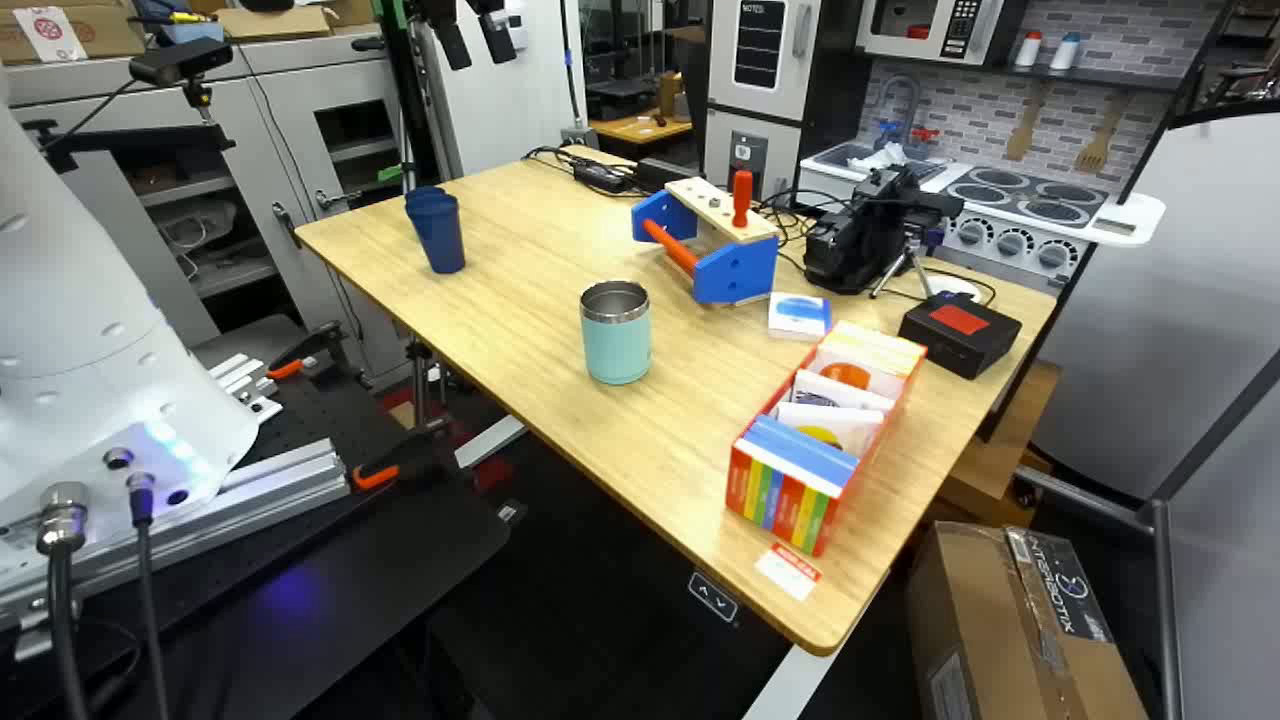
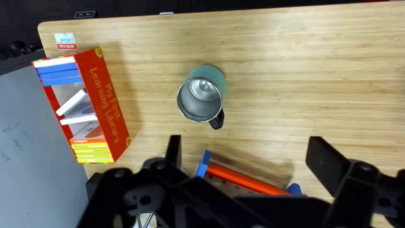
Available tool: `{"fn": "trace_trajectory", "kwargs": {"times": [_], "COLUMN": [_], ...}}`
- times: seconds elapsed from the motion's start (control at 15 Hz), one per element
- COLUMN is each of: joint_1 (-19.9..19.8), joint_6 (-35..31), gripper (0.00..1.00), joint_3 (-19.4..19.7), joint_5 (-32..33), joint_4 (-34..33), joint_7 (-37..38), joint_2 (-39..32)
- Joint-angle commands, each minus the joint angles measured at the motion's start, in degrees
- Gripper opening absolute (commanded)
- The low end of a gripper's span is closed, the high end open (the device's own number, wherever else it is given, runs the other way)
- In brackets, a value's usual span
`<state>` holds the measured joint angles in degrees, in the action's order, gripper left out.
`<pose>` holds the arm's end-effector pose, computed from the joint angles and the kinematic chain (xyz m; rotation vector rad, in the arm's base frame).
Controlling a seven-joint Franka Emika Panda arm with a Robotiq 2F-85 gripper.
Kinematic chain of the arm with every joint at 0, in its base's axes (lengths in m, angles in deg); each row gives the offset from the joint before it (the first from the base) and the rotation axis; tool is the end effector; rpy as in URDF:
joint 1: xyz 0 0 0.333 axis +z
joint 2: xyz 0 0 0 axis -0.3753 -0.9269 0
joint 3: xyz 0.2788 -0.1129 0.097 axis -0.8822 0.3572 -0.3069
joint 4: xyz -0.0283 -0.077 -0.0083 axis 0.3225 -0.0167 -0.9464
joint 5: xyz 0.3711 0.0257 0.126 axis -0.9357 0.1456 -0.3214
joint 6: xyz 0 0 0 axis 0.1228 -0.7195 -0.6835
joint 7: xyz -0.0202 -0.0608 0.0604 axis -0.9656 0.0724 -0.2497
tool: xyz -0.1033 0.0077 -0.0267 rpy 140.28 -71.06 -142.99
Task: Pick the white object from the box and put it on the table
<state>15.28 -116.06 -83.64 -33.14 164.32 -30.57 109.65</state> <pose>0.3555 -0.0536 0.4586 2.9388 -0.0772 0.1915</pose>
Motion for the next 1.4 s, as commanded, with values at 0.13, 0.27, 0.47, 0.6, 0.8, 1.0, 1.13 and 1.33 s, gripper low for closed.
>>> {"fn": "trace_trajectory", "kwargs": {"times": [0.13,0.27,0.47,0.6,0.8,1.0,1.13,1.33], "joint_1": [0.0,-2.2,-6.3,-9.0,-11.4,-12.9,-14.2,-16.2], "joint_6": [0.5,0.5,-3.0,-6.0,-9.1,-10.4,-9.6,-9.8], "gripper": [1.00,1.00,1.00,1.00,1.00,1.00,1.00,1.00], "joint_3": [0.5,1.4,4.8,8.0,13.4,17.5,18.9,19.3], "joint_5": [-2.4,-3.3,-2.1,-2.5,-5.7,-12.8,-18.3,-25.8], "joint_4": [-2.6,-5.7,-9.7,-13.6,-21.8,-30.8,-36.3,-42.4], "joint_7": [2.9,7.3,11.5,13.0,13.8,14.3,15.3,18.2], "joint_2": [-2.7,-7.9,-16.1,-23.4,-35.7,-47.2,-53.6,-61.5]}}
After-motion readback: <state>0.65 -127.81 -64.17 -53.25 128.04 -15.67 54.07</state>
